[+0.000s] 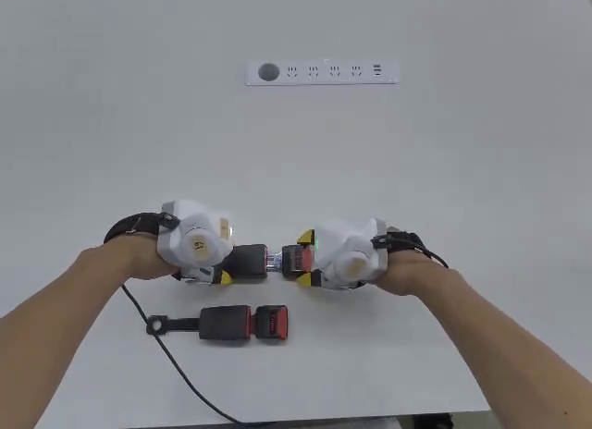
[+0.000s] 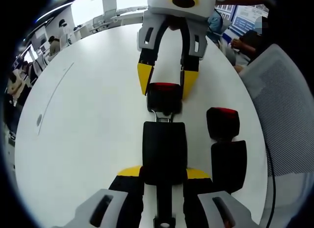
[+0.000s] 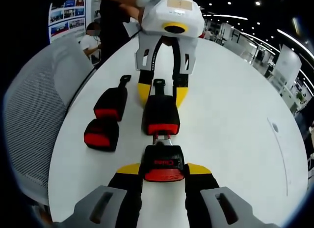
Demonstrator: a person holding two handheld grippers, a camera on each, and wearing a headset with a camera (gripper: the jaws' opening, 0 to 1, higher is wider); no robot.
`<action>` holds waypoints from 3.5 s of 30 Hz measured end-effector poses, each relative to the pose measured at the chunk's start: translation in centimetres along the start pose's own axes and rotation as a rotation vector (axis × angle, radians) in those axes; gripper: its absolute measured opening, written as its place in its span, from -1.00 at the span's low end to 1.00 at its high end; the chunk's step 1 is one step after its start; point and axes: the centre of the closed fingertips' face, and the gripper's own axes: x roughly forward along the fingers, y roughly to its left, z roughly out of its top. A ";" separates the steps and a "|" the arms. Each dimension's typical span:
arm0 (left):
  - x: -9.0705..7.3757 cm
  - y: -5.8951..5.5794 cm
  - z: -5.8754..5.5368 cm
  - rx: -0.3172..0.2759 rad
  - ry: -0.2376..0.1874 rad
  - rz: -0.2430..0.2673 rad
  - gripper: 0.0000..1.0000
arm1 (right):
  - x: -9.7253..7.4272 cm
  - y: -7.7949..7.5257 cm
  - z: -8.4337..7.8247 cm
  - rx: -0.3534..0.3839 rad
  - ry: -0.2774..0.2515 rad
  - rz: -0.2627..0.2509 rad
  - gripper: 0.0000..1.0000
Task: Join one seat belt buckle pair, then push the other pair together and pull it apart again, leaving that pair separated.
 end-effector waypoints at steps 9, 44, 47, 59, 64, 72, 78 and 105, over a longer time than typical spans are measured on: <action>0.2 0.2 -0.1 0.006 0.003 0.011 -0.39 | 0.0 0.0 0.0 -0.001 0.004 -0.006 -0.43; 0.8 0.2 -0.4 0.040 0.051 0.025 -0.43 | 2.7 0.0 0.6 0.025 0.017 0.006 -0.48; 0.8 0.2 -0.4 0.041 0.055 0.025 -0.43 | 2.5 0.1 0.6 0.027 0.017 0.006 -0.48; 0.6 0.2 -0.3 0.031 0.044 0.029 -0.42 | 2.4 0.1 0.8 0.025 0.017 0.003 -0.46; 0.4 0.1 -0.2 0.027 0.031 0.032 -0.41 | 2.3 0.0 0.6 0.020 0.018 0.000 -0.45; 0.6 0.1 -0.2 0.026 0.021 0.033 -0.40 | 2.1 0.1 0.6 0.020 0.019 0.001 -0.45; 0.4 0.0 0.0 0.025 0.026 0.033 -0.39 | 2.1 0.1 0.6 0.027 0.022 0.003 -0.44; 0.4 0.0 -0.1 0.016 0.056 0.026 -0.37 | 1.1 0.0 -0.6 0.043 0.051 0.013 -0.43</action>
